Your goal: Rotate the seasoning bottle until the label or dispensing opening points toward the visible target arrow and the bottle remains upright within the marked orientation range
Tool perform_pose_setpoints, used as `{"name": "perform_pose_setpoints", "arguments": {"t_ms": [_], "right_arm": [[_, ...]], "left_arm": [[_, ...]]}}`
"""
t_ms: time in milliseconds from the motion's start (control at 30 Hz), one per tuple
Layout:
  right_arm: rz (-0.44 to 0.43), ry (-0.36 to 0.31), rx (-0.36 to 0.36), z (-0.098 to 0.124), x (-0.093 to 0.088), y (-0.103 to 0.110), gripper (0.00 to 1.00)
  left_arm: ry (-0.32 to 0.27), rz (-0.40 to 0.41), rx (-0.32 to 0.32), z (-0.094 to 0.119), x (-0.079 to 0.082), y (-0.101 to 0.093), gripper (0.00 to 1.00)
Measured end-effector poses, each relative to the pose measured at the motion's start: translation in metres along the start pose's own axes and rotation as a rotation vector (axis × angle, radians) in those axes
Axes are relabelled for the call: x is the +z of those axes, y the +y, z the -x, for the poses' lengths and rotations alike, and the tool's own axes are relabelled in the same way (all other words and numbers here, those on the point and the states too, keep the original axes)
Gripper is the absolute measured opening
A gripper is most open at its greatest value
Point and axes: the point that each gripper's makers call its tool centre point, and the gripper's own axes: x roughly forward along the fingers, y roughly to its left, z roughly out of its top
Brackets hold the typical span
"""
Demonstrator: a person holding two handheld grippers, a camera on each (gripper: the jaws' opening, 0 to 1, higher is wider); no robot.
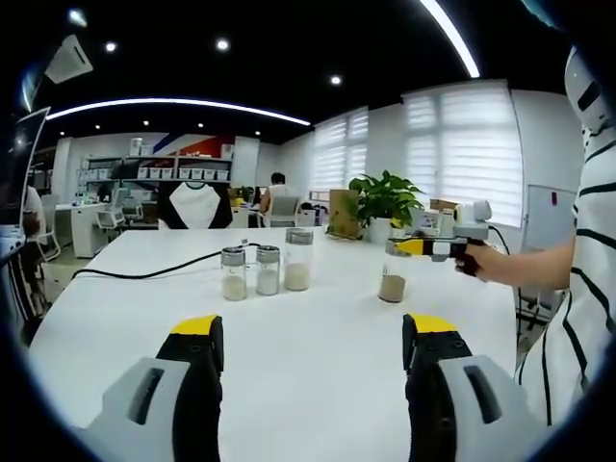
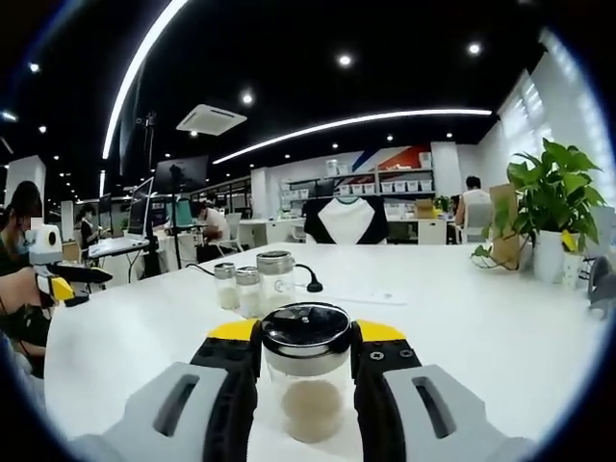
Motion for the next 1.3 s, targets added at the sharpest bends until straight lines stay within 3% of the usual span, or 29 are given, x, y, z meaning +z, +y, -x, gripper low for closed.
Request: {"name": "perform_pose_setpoints", "arguments": {"t_ms": [700, 833, 1033, 1133, 1167, 1233, 1300], "right_arm": [[0.032, 0.001, 0.346, -0.002, -0.001, 0.009, 0.35], [0.031, 0.000, 0.382, -0.002, -0.002, 0.008, 0.35], [0.032, 0.001, 0.422, -0.001, -0.002, 0.008, 0.35], [-0.049, 0.014, 0.404, -0.002, -0.004, 0.008, 0.37], [-0.041, 0.018, 0.404, -0.002, -0.004, 0.007, 0.37], [0.062, 0.076, 0.372, -0.002, -0.020, 0.002, 0.42], [0.041, 0.084, 0.346, -0.001, -0.024, 0.002, 0.45]], "left_arm": [[0.007, -0.014, 0.004, 0.002, 0.002, 0.001, 0.80], [0.012, -0.018, 0.007, 0.003, 0.002, 0.002, 0.80], [0.013, -0.024, 0.008, 0.005, 0.003, 0.003, 0.80], [0.010, -0.026, 0.006, 0.005, 0.005, 0.003, 0.80], [0.007, -0.026, 0.005, 0.004, 0.006, 0.002, 0.80], [0.000, -0.024, 0.003, 0.004, 0.008, 0.001, 0.80], [-0.005, -0.021, 0.000, 0.003, 0.008, 0.000, 0.80]]}}
